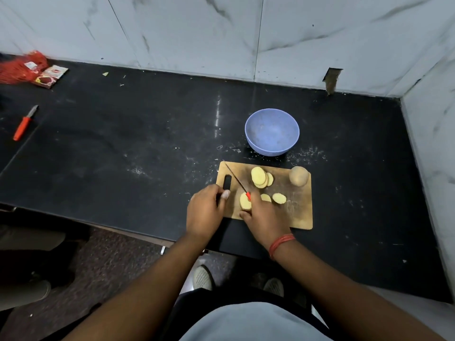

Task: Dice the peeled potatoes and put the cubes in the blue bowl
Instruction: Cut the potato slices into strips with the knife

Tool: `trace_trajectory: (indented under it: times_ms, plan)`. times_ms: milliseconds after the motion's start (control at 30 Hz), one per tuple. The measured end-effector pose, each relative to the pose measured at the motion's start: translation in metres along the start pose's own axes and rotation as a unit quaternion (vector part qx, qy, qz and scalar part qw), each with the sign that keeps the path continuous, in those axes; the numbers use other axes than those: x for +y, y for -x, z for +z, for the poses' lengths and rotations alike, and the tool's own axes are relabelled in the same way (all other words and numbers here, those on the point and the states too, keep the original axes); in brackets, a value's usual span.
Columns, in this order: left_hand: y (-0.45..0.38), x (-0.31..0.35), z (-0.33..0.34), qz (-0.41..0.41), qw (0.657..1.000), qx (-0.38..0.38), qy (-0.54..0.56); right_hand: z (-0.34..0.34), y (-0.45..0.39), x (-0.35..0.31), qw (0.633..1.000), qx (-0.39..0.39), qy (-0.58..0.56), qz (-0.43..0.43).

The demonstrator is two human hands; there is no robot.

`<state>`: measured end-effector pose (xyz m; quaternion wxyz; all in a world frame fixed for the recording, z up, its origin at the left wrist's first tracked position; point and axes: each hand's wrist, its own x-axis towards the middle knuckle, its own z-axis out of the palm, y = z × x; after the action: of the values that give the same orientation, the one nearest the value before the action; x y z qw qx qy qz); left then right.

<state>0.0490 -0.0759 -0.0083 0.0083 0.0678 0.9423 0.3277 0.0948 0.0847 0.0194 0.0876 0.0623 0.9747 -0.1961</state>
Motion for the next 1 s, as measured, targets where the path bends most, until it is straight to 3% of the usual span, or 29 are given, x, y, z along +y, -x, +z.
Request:
trace_trajectory:
  times_ms: [167,367,600,800,1000]
  plan:
    - [0.007,-0.007,0.006,0.087,0.994,-0.003,-0.065,0.006,-0.001,0.005,0.999,0.04,-0.007,0.03]
    - [-0.007,-0.016,0.013,0.171,0.98,-0.017,-0.101,0.001,-0.018,-0.006,0.999,0.016,-0.02,0.046]
    - [-0.018,-0.031,0.016,0.335,0.934,-0.076,-0.098,-0.008,-0.027,-0.02,0.99,0.006,-0.105,0.098]
    - [-0.016,-0.046,0.016,0.37,0.914,-0.097,-0.134,-0.013,0.007,-0.025,0.965,0.018,-0.206,0.163]
    - [-0.016,-0.039,0.014,0.379,0.906,-0.098,-0.163,-0.014,0.02,-0.026,0.976,-0.071,-0.143,0.149]
